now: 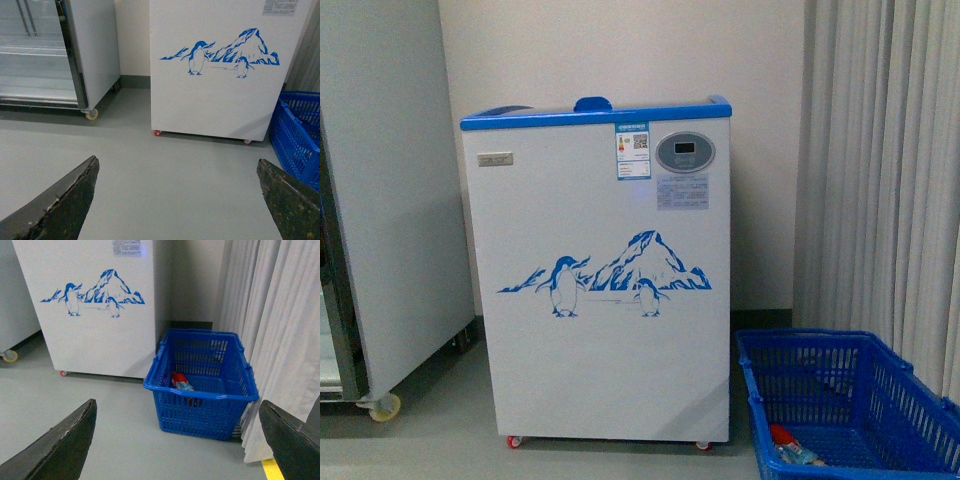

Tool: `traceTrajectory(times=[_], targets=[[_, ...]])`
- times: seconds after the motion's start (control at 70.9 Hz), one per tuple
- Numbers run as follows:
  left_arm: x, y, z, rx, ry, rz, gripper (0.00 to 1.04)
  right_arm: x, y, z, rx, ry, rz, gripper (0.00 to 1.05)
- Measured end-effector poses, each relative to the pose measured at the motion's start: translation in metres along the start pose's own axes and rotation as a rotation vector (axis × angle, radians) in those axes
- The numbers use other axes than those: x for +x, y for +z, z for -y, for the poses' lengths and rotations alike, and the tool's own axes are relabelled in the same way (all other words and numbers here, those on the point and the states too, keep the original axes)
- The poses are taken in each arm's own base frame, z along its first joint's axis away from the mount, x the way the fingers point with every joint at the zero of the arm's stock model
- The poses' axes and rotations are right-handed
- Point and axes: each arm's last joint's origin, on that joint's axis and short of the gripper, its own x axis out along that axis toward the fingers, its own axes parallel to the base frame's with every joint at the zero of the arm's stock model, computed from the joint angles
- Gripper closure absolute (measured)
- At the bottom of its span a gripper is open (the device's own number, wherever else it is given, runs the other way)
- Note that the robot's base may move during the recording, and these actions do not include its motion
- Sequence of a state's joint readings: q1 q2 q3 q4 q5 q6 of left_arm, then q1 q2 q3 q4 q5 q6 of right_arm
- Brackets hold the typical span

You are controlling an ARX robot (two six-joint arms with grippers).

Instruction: Put drink in fridge

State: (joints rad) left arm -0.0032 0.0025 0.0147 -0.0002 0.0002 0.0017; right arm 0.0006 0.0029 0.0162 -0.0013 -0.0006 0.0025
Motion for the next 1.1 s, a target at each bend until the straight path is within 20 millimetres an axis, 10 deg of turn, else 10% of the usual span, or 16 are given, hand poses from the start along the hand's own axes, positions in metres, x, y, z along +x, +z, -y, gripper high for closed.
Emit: traceTrajectory(times=[1.1], targets=[[0.0000,0.0000,0.0000,0.000,0.000,0.000,0.08,0.0000,0.0000,0.0000,0.000,0.000,0.000,0.08]])
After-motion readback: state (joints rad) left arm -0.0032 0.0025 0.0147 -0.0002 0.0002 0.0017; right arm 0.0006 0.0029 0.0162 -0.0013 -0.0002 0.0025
